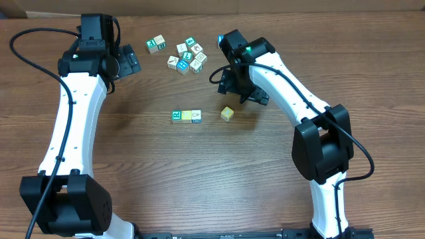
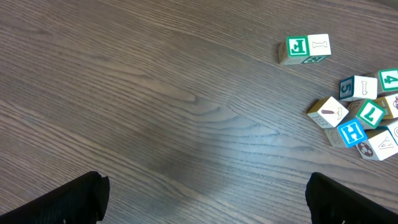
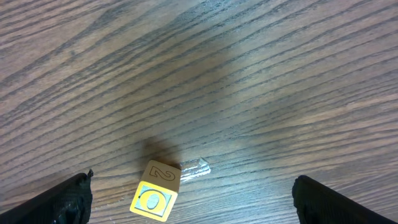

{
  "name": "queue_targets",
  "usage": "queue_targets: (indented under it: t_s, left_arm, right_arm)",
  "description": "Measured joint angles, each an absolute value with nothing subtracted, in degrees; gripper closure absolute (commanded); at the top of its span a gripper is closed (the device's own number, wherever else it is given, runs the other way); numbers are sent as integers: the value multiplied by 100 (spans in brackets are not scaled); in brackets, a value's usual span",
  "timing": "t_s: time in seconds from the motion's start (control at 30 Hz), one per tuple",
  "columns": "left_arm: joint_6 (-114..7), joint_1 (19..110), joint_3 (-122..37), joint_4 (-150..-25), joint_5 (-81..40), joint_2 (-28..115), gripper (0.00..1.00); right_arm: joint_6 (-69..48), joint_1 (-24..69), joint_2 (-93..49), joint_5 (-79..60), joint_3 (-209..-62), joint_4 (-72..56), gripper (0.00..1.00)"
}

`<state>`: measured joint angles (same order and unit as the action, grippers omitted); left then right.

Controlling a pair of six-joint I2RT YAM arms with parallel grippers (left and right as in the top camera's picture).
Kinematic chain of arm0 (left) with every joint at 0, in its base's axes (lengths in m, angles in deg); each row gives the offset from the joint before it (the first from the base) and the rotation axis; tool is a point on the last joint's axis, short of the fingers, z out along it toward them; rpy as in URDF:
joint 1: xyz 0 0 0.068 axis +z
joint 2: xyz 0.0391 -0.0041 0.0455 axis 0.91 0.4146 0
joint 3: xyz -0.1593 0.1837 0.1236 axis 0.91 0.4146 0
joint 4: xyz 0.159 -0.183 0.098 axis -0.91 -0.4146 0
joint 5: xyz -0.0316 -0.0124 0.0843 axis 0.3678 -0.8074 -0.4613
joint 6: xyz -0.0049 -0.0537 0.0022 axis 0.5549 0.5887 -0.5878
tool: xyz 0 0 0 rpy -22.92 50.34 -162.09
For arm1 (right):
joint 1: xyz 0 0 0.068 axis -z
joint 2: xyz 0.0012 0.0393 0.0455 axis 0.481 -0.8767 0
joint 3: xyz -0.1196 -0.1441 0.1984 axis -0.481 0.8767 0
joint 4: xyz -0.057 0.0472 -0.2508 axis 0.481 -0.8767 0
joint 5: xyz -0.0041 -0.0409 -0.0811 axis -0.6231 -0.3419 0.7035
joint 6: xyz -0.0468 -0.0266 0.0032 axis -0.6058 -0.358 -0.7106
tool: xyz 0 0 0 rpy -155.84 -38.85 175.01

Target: Form a horizontal line

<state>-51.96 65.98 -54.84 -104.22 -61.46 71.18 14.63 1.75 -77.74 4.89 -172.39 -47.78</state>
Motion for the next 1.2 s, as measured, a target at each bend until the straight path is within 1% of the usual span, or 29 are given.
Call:
queue_targets:
  t_s: [1.2]
  left_arm:
    - [-5196, 6598, -5484, -10422, -6146, 7118, 0]
  right_arm:
    - [1468, 177, -7774, 353, -17239, -4684, 0]
